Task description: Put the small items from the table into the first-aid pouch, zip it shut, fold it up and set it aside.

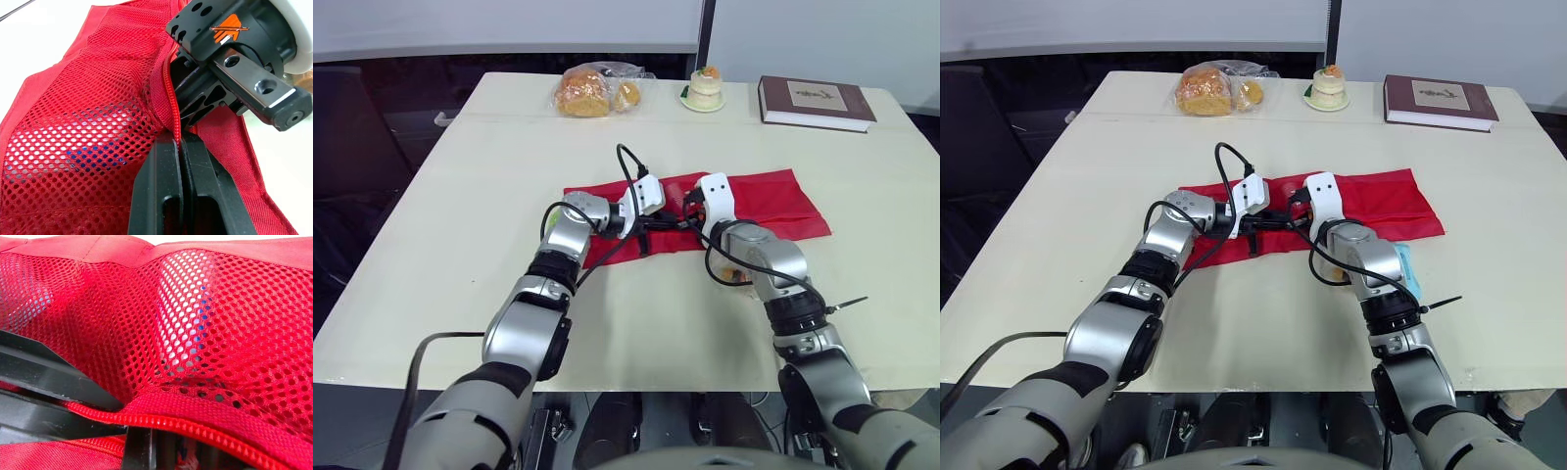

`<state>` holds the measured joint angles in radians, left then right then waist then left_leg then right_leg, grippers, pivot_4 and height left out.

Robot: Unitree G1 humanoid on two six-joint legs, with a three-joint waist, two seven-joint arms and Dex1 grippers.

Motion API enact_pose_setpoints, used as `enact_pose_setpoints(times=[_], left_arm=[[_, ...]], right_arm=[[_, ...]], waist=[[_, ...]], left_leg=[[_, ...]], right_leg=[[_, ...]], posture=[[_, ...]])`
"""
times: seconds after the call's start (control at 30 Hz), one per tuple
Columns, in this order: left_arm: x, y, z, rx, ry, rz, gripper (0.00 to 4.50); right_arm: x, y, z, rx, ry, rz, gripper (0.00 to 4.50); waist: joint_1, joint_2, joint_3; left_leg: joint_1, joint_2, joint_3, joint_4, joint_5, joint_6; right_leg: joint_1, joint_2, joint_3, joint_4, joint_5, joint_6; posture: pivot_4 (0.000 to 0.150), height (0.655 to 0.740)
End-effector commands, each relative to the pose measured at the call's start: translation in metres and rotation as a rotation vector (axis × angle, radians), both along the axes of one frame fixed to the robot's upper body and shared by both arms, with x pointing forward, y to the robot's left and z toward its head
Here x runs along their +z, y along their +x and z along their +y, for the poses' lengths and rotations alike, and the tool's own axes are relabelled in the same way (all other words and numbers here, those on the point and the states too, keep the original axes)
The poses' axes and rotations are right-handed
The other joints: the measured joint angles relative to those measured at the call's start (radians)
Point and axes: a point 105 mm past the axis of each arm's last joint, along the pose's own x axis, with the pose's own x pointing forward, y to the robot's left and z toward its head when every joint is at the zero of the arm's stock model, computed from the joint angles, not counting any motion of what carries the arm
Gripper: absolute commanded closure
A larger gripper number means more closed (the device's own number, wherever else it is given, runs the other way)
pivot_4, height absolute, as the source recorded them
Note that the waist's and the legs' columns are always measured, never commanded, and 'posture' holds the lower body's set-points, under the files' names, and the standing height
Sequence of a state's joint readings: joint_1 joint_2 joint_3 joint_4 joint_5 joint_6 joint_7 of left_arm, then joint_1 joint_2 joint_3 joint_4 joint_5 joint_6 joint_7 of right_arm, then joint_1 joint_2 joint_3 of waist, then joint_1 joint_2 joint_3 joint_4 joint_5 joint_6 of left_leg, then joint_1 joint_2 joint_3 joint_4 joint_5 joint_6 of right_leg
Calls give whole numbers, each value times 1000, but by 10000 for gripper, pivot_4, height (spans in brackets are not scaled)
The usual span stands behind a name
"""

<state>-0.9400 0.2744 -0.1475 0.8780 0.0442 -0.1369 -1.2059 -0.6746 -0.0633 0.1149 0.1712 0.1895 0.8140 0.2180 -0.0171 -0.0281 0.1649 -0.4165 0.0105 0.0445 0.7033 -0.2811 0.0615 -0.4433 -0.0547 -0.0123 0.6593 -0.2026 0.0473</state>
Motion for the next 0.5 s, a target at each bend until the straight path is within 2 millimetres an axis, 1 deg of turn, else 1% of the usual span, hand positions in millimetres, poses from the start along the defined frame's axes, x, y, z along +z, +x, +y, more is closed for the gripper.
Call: enact_pose_setpoints(times=[0.03, 0.07, 0.1, 0.3, 0.5], left_arm=[[8, 1, -6, -18, -7, -23, 45000], [9, 2, -5, -13, -7, -23, 45000], [10, 3, -4, -9, -7, -24, 45000], [12, 6, 0, 9, -12, -24, 45000], [13, 8, 0, 15, -17, -21, 45000]], right_arm=[[23, -9, 15, 98, 24, -103, 25561], [24, -10, 12, 97, 24, -107, 22445], [24, -12, 10, 99, 25, -108, 17769], [27, -29, 3, 140, 23, -90, 17769], [32, -48, 4, 226, 12, -93, 17769]], waist=[[0, 0, 0], [1, 0, 0], [1, 0, 0], [1, 1, 1], [2, 1, 1]], left_leg=[[0, 0, 0, 0, 0, 0], [0, 0, 0, 0, 0, 0], [0, 0, 0, 0, 0, 0], [0, 0, 0, 0, 0, 0], [0, 0, 0, 0, 0, 0]], right_leg=[[0, 0, 0, 0, 0, 0], [0, 0, 0, 0, 0, 0], [0, 0, 0, 0, 0, 0], [0, 0, 0, 0, 0, 0], [0, 0, 0, 0, 0, 0]], posture=[[1500, 7289], [1500, 7289], [1500, 7289], [1500, 7289], [1500, 7289]])
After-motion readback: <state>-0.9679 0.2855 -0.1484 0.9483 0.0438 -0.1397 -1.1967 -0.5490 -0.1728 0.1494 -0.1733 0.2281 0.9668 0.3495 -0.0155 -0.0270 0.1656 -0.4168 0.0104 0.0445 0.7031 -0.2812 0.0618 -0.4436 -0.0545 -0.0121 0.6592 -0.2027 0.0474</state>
